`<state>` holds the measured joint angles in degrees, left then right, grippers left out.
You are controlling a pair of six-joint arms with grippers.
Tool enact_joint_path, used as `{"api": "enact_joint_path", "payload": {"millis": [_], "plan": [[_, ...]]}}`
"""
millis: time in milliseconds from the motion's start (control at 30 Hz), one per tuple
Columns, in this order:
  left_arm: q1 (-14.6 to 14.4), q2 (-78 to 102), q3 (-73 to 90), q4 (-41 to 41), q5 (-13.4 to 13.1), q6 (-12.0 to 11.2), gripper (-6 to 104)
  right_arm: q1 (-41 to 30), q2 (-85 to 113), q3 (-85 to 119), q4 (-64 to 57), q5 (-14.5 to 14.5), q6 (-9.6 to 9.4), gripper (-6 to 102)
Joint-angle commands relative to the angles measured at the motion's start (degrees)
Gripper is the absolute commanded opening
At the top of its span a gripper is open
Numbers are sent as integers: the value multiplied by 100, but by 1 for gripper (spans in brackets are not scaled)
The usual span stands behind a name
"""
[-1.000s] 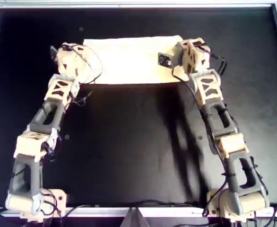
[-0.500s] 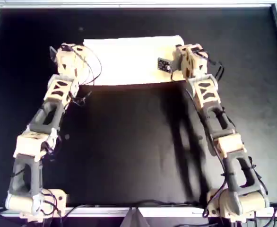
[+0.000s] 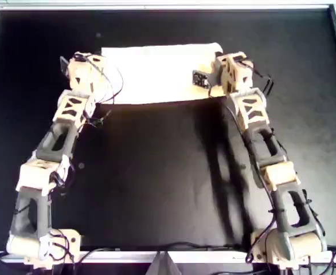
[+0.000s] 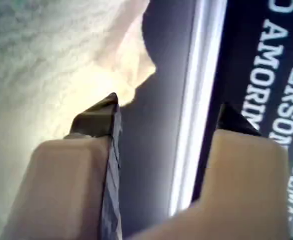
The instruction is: Fold a cloth
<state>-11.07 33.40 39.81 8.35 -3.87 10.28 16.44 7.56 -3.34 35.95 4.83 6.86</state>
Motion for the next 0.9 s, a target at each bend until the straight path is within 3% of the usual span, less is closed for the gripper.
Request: {"api": "enact_joint_path", "payload": {"millis": [0, 67, 200, 333, 600, 733, 800, 867], "plan": [[70, 712, -123, 26, 62, 97, 66, -53, 1143, -439, 949, -44, -18, 79], [62, 624, -123, 26, 70, 360, 67, -53, 1222, -448, 1230, -44, -18, 79], [70, 571, -123, 26, -35, 1125, 67, -53, 1301, -448, 1354, 0, -18, 79], [70, 580, -123, 26, -167, 1573, 65, 9, 1512, -431, 1354, -44, -18, 79], [62, 492, -220, -70, -255, 1521, 68, -53, 1538, -422, 1362, -44, -18, 79], [62, 589, -123, 9, -378, 1512, 82, -44, 1564, -448, 1679, -44, -18, 79], [62, 853, -123, 18, -729, 1512, 91, 18, 1811, -457, 2224, -44, -18, 79], [53, 1354, -18, 35, -1354, 1512, 96, 18, 2355, -448, 3023, -26, -18, 79]]}}
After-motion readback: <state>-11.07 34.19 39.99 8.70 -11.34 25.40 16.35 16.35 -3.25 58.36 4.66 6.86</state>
